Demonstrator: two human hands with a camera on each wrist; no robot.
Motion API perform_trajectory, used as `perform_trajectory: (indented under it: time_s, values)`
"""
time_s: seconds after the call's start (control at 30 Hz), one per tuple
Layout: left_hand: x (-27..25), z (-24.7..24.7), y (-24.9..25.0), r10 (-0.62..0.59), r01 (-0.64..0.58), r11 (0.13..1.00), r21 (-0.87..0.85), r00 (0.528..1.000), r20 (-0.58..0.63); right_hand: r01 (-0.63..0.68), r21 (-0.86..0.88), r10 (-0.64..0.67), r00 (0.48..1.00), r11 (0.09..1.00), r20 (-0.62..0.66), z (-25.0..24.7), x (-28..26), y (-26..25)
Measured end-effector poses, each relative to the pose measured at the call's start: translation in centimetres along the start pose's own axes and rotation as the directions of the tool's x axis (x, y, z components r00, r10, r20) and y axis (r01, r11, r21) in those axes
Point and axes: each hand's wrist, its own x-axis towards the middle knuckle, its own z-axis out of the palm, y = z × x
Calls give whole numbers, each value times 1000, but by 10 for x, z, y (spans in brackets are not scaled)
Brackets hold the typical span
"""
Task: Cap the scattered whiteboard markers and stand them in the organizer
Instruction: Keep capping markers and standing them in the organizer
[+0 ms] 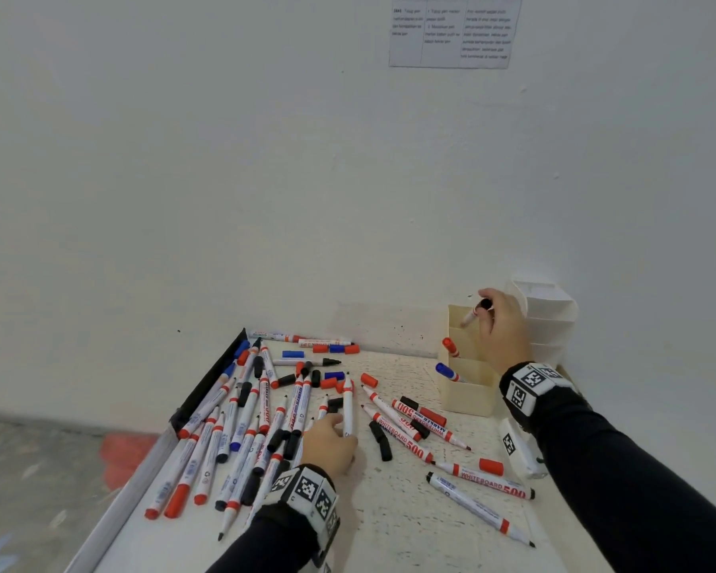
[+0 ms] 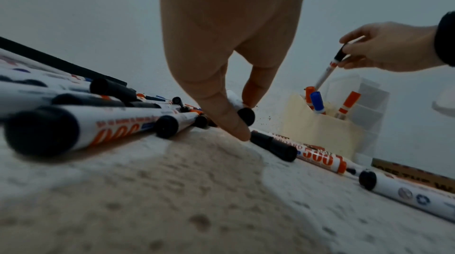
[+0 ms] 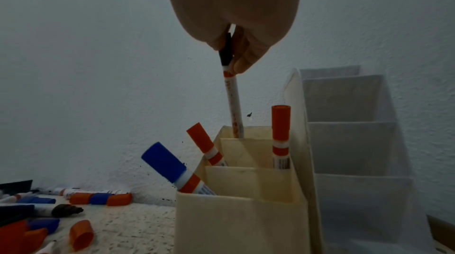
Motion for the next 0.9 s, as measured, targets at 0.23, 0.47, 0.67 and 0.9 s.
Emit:
perform_trajectory:
  time_s: [0.23, 0.47, 0.67, 0.9]
  values:
    - [6, -22, -5, -46, 45, 987, -154, 999, -2, -136, -249, 191, 958, 959, 215, 29, 22, 16]
    - [5, -38, -11, -38, 31, 981, -192, 999, -30, 89, -526, 101, 942, 846, 321, 40, 10, -1]
    - [-3, -40, -9, -60, 42, 971, -235, 996, -68, -103, -289, 285, 649, 952, 705, 51, -42, -65]
    - [-15, -42, -23, 41, -68, 985, -160, 986, -161, 198, -518, 393, 448, 832, 803, 84, -104, -67]
